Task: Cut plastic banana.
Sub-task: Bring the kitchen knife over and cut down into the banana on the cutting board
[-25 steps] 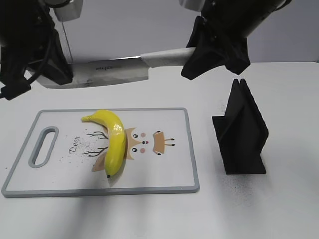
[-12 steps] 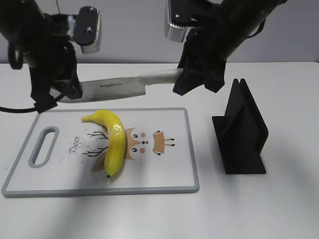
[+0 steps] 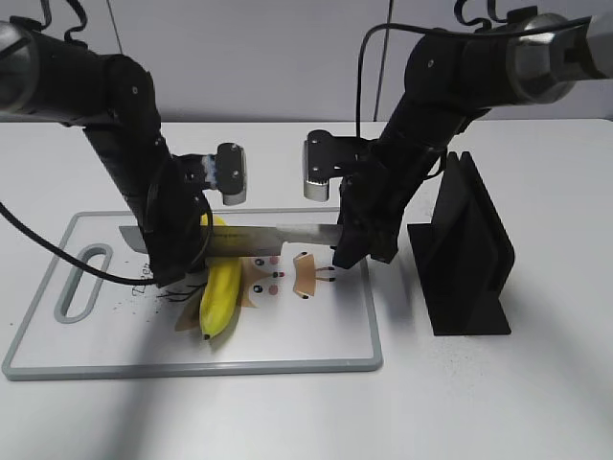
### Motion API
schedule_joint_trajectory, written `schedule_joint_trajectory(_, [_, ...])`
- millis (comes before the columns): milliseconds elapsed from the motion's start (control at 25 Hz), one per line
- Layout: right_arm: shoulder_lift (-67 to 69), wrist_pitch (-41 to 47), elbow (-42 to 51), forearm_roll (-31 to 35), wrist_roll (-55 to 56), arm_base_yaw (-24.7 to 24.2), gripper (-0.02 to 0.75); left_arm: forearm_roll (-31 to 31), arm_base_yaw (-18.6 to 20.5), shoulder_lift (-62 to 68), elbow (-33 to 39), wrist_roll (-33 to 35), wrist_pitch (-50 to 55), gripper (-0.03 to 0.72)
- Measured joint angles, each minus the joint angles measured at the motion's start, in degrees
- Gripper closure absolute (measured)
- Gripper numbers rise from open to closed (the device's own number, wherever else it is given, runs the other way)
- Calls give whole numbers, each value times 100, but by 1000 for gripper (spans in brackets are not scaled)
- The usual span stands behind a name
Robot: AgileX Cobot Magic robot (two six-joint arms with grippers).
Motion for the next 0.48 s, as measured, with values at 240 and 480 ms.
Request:
schedule_joint_trajectory(240, [95, 0, -45, -54, -7, -11, 575, -31, -5, -24, -66, -18, 23, 688])
schedule_joint_trajectory(480, [-115, 0, -45, -88, -11, 1, 575, 44, -5, -207, -19, -49, 154, 688])
